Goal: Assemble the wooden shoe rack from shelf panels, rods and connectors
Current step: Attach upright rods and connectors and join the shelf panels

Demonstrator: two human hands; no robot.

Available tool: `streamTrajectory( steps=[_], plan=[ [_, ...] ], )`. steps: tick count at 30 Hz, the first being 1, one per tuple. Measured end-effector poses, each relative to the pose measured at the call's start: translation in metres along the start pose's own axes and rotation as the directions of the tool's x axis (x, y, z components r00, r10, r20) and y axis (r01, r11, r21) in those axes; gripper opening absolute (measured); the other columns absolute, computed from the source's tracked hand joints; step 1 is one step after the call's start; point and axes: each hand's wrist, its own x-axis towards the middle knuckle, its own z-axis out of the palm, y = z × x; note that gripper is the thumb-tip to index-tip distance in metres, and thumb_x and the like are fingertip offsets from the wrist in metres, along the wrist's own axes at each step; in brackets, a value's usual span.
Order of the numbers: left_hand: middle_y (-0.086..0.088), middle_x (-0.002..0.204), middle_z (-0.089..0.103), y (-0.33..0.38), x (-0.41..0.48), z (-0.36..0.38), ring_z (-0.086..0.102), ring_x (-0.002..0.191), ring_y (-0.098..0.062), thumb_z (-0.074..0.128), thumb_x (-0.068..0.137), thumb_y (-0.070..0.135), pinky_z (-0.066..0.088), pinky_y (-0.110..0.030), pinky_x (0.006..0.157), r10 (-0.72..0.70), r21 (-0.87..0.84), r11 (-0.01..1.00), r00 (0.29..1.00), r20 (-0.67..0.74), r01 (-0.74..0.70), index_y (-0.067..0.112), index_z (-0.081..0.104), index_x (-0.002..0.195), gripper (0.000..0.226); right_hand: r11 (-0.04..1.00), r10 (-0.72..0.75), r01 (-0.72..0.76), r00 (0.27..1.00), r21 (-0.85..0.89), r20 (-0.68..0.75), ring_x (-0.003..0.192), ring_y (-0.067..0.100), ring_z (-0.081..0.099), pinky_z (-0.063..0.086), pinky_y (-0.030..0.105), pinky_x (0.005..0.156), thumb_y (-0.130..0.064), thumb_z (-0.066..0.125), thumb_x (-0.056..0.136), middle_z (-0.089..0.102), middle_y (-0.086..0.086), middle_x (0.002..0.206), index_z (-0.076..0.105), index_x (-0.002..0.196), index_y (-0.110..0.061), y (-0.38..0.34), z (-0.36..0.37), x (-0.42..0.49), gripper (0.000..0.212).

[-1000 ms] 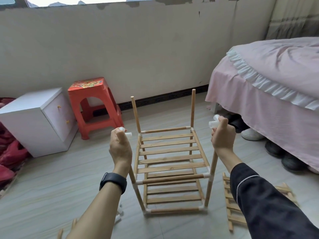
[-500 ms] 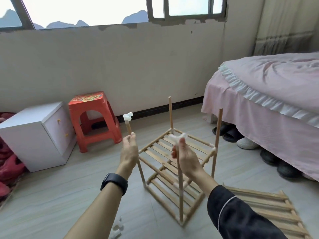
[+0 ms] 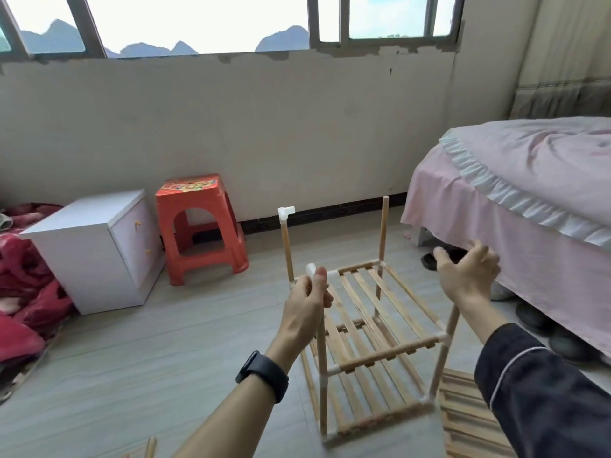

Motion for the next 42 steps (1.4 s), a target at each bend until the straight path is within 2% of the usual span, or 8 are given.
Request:
streamTrajectory(
  steps=[3,9,15,22,28,32,36,42],
  plan=[
    [-0.002,0.076,0.050,-0.005,0.007,-0.002,0.049,0.065,-0.011,0.032,0.104,0.054,0.049,-0.025,0.063,0.023,-0.007,1.000,0.996,-0.091,-0.024,0.013,0.050,0.090,0.048,0.987,0.153,-0.155,0.987,0.045,0.058,0.135,0.040,0.037,0.030,0.053,0.112,-0.060,0.054,0.086,0.041,0.018,0.146,0.035,0.145,-0.007,0.023,0.002,0.009,0.081],
    [-0.006,0.071,0.040,-0.021,0.029,-0.034,0.039,0.066,-0.023,0.032,0.097,0.059,0.037,-0.041,0.062,-0.043,-0.015,0.999,0.894,-0.446,0.041,0.016,0.041,0.079,0.048,0.918,0.140,-0.244,0.936,0.312,0.322,0.084,0.024,0.068,0.050,0.048,0.093,-0.070,0.046,0.093,0.067,0.001,0.077,0.061,0.080,-0.017,0.024,0.022,-0.008,0.056],
    [0.012,0.052,0.039,-0.036,0.046,-0.064,0.038,0.052,-0.012,0.037,0.096,0.061,0.036,-0.037,0.059,-0.035,-0.032,0.999,0.898,-0.438,0.024,0.022,0.043,0.070,0.047,0.915,0.144,-0.191,0.977,0.356,0.155,0.035,0.004,0.039,0.034,0.032,0.054,-0.045,0.056,0.082,0.040,-0.011,0.037,0.044,0.038,-0.021,0.023,0.051,-0.040,0.051],
    [0.002,0.062,0.040,-0.032,0.048,-0.058,0.038,0.058,-0.015,0.033,0.106,0.053,0.036,-0.038,0.062,0.026,0.005,1.000,0.953,-0.303,-0.026,0.018,0.042,0.076,0.046,0.935,0.170,-0.204,0.975,0.290,0.140,0.056,0.025,0.051,0.044,0.042,0.063,-0.033,0.057,0.095,0.053,0.006,0.054,0.050,0.057,-0.012,0.038,0.045,-0.043,0.044],
    [0.002,0.098,0.062,-0.049,0.022,-0.090,0.062,0.090,-0.013,0.028,0.081,0.090,0.051,-0.031,0.077,-0.023,0.194,0.980,0.998,-0.052,0.033,0.022,0.050,0.113,0.078,0.884,0.465,-0.466,0.885,-0.048,-0.030,0.122,0.041,0.041,0.040,0.054,0.094,-0.033,0.071,0.088,0.040,0.021,0.135,0.042,0.121,-0.009,0.077,0.076,-0.121,0.051],
    [0.014,0.102,0.057,-0.107,-0.010,-0.137,0.059,0.096,-0.005,0.043,0.087,0.081,0.048,-0.026,0.074,-0.189,0.447,0.873,0.981,-0.052,0.192,0.029,0.042,0.129,0.068,0.943,0.317,-0.284,0.923,-0.173,0.218,0.127,0.038,0.043,0.040,0.053,0.104,-0.035,0.069,0.089,0.049,0.018,0.133,0.049,0.118,-0.013,0.084,0.122,-0.194,0.042],
    [0.003,0.111,0.059,-0.184,-0.042,-0.181,0.057,0.102,-0.020,0.051,0.099,0.051,0.045,-0.034,0.089,-0.437,0.587,0.689,0.890,-0.130,0.425,0.019,0.042,0.139,0.052,0.960,0.073,0.152,0.675,-0.235,0.734,0.115,0.018,0.040,0.039,0.038,0.102,-0.037,0.056,0.094,0.050,0.000,0.123,0.051,0.117,-0.023,0.067,0.182,-0.251,0.028],
    [-0.007,0.133,0.054,-0.286,-0.080,-0.199,0.054,0.109,-0.020,0.054,0.097,0.041,0.040,-0.031,0.090,-0.663,0.616,0.548,0.743,-0.094,0.566,0.019,0.039,0.144,0.054,0.851,-0.003,0.501,0.307,-0.159,0.952,0.128,0.025,0.045,0.041,0.037,0.102,-0.033,0.049,0.096,0.051,0.003,0.136,0.051,0.134,-0.022,0.057,0.278,-0.294,0.039]
  ],
)
